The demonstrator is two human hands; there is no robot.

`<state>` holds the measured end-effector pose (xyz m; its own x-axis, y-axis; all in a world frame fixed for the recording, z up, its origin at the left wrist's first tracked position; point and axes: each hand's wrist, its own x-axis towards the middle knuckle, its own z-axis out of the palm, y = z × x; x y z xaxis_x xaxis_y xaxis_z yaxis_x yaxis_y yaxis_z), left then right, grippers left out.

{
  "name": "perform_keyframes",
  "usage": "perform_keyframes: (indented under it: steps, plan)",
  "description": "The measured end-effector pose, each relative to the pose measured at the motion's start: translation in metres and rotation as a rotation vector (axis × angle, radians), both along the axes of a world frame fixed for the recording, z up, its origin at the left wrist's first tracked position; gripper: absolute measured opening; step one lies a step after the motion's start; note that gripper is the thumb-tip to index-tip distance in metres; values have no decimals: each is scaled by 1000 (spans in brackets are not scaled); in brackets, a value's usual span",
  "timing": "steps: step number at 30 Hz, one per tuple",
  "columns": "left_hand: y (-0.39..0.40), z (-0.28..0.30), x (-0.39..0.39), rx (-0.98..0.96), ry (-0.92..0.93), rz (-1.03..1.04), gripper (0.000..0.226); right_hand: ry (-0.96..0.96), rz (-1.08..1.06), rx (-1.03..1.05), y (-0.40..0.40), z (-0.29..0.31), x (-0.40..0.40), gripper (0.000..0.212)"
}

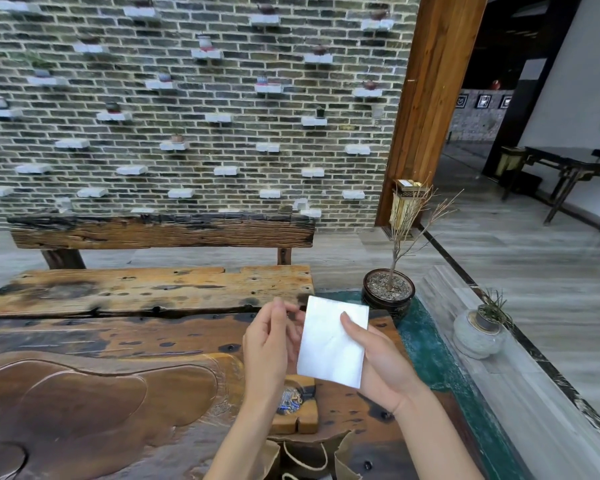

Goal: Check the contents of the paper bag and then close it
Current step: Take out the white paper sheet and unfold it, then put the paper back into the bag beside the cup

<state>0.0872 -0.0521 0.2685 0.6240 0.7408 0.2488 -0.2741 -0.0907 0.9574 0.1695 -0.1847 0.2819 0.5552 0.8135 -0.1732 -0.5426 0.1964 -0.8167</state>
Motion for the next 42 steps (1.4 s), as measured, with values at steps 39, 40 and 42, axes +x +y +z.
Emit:
perform_keyframes:
  steps: [39,40,42]
  plan:
    - [28,-200,-66,275,971,-344,72,-41,246,-948,-42,-168,6,33]
    - [29,-200,-66,253,983,-358,75,-98,294,-985,-39,-168,4,35]
    - [31,-200,-68,202,998,-373,80,-213,410,-1046,-31,-168,0,42]
